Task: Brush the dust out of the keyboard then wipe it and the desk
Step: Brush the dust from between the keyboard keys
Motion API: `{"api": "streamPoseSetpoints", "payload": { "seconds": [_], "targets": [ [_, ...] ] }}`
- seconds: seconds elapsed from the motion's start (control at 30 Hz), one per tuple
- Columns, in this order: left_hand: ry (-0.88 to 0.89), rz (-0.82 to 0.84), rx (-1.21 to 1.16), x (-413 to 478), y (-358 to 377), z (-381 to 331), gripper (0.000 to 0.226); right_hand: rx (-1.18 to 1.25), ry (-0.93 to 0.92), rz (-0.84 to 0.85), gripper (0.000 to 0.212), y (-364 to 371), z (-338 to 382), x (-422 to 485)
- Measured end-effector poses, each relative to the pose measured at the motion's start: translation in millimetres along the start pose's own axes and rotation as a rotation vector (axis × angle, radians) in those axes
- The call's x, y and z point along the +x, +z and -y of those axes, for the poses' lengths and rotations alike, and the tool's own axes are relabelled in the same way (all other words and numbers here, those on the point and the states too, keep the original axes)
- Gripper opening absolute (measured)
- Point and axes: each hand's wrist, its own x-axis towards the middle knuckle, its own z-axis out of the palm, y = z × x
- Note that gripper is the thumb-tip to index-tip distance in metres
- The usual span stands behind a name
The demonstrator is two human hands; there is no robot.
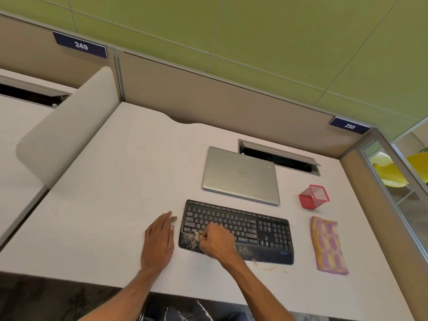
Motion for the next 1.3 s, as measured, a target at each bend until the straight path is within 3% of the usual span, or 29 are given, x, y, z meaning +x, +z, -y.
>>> {"api": "streamPoseSetpoints", "payload": {
  "seconds": [0.17,0.3,0.4,0.63,1.0,1.3],
  "targets": [
    [0.002,0.001,0.006,-0.1,-0.2,0.4,0.044,-0.012,-0.004,-0.142,0.024,-7.3,-0.3,1.6],
    [0.0,0.003,0.001,-0.1,-1.1,0.0,0.044,-0.036,-0.026,-0.035,0.019,-2.5,-3.2,0.9],
    [0.001,0.007,0.005,0.0,-0.5,1.1,0.044,-0.094,-0.05,-0.05,0.027,-8.5,-6.8,2.4],
    [0.001,-0.012,0.005,0.6,-0.7,-2.1,0.042,-0.375,-0.117,0.003,0.005,-21.6,-8.6,-3.0],
    [0.009,-0.005,0.012,0.4,-0.5,1.0,0.044,-0.251,-0.186,-0.154,0.023,-5.8,1.5,-3.1],
    [-0.007,-0.005,-0.008,0.5,0.5,1.2,0.043,-0.062,-0.136,-0.139,0.032,0.1,8.0,3.2]
  ]
}}
